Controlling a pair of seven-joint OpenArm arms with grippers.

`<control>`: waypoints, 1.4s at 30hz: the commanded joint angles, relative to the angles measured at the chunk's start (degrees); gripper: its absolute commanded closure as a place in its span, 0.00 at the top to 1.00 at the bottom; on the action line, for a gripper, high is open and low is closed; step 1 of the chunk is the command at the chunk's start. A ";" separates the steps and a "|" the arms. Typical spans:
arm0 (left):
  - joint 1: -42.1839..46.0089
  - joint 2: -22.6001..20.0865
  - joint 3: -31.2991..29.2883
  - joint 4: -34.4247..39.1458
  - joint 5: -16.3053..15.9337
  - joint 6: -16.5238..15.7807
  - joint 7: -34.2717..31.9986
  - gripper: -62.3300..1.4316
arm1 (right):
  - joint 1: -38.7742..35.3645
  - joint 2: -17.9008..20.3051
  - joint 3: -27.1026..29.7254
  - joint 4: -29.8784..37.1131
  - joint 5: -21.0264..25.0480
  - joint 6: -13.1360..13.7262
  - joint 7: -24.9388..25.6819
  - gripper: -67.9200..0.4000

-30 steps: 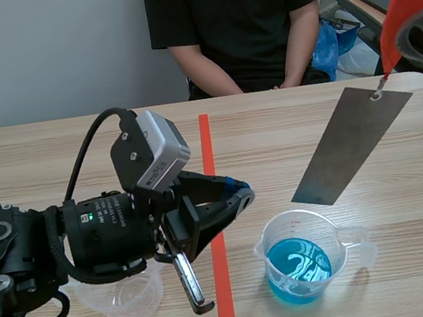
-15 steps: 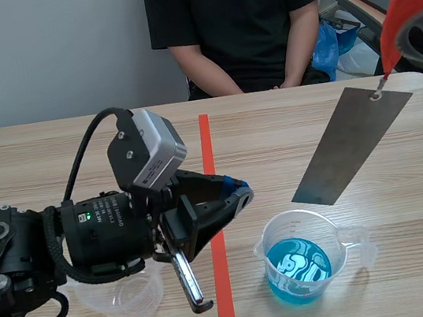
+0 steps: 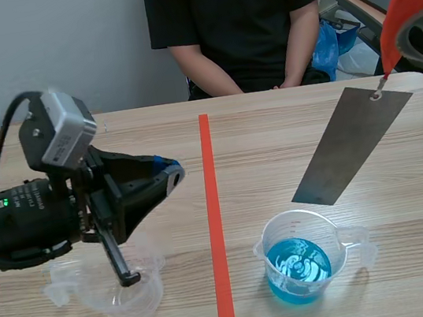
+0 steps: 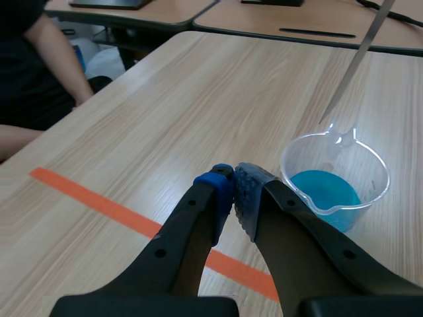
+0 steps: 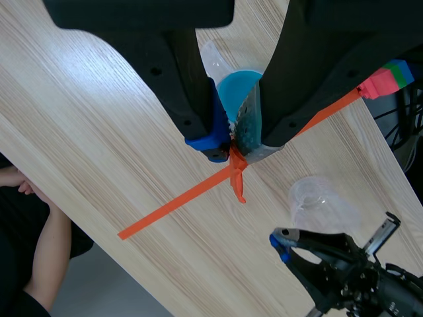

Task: Do the redox reaction experiment.
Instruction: 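Point at the plate with the left hand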

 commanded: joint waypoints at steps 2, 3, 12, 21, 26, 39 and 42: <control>3.48 -1.27 -3.78 5.14 -0.81 -0.09 -0.79 0.10 | 0.33 0.90 0.13 0.26 0.29 0.66 0.81 0.03; 4.72 -1.64 -5.20 6.27 -1.07 -0.09 -0.79 0.10 | 0.33 0.90 0.13 0.26 0.29 0.66 0.83 0.03; 15.26 -3.28 -18.53 14.19 -4.70 -0.09 -0.74 0.10 | 0.33 0.90 0.13 0.26 0.29 0.66 0.81 0.03; 28.52 -3.13 -35.30 20.48 -10.47 -0.09 -0.39 0.10 | 0.33 0.90 0.13 0.26 0.29 0.66 0.81 0.03; 35.74 -0.72 -44.33 23.10 -14.25 -0.09 -0.35 0.10 | 0.33 0.90 0.13 0.26 0.29 0.66 0.79 0.03; 43.04 6.54 -58.60 24.57 -27.08 -0.09 5.92 0.10 | 0.33 0.90 0.13 0.26 0.29 0.66 0.81 0.03; 43.01 6.54 -58.88 24.57 -28.55 -0.09 7.04 0.10 | 0.33 0.90 0.13 0.26 0.29 0.66 0.81 0.03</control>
